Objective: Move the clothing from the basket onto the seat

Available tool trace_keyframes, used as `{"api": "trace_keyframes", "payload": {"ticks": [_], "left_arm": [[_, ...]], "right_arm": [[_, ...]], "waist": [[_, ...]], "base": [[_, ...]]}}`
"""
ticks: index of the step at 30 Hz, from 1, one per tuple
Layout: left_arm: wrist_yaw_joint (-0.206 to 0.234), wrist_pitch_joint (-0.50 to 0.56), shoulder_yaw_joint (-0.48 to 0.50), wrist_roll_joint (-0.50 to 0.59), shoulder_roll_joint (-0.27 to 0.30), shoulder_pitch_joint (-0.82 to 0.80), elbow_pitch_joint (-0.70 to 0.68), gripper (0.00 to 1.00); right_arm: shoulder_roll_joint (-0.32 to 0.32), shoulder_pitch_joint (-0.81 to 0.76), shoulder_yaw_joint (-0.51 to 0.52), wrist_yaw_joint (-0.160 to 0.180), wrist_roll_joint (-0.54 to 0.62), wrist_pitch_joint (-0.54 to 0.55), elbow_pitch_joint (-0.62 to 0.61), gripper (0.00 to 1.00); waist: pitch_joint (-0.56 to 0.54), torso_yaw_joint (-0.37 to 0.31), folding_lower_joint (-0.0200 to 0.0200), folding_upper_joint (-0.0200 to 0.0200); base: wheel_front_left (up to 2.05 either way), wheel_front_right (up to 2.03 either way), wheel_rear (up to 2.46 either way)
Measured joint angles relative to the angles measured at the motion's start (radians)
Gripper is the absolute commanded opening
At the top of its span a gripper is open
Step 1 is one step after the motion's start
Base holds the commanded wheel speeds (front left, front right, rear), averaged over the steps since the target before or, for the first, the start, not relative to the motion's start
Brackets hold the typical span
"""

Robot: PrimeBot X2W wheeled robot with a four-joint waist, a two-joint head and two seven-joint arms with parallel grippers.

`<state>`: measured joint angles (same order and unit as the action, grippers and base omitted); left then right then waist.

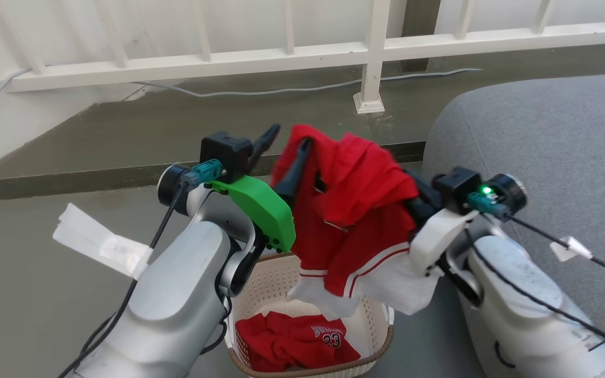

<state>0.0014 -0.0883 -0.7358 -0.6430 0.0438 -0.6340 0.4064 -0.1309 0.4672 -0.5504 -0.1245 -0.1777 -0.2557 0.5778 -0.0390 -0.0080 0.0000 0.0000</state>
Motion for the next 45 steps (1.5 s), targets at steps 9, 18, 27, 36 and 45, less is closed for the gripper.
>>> {"api": "trace_keyframes", "payload": {"ticks": [9,18,27,36,45], "left_arm": [[-0.001,-0.051,0.017,-0.006,0.018,0.032,-0.001,1.00],[-0.011,-0.089,0.002,-0.004,0.045,0.092,-0.003,1.00],[-0.029,-0.104,-0.034,0.001,0.049,0.146,-0.028,1.00],[-0.044,-0.124,-0.070,0.046,0.062,0.166,-0.066,1.00],[-0.045,-0.132,-0.087,0.057,0.062,0.203,-0.096,1.00]], "right_arm": [[-0.045,0.001,0.064,0.000,-0.016,0.000,-0.024,0.00],[-0.088,0.002,0.126,0.012,-0.027,0.000,-0.057,0.00],[-0.130,0.002,0.177,0.031,-0.036,0.000,-0.090,0.00],[-0.157,0.002,0.206,0.048,-0.038,0.000,-0.131,0.00],[-0.182,-0.004,0.236,0.053,-0.053,0.000,-0.165,0.00]], "waist": [[0.008,-0.017,0.0000,0.0000],[0.013,-0.055,0.0000,0.0000],[0.020,-0.127,0.0000,0.0000],[0.033,-0.227,0.0000,0.0000],[0.057,-0.350,0.0000,0.0000]], "base": [[0.00,0.00,0.00],[0.00,0.00,0.00],[0.00,0.00,0.00],[0.00,0.00,0.00],[0.00,0.00,0.00]]}}
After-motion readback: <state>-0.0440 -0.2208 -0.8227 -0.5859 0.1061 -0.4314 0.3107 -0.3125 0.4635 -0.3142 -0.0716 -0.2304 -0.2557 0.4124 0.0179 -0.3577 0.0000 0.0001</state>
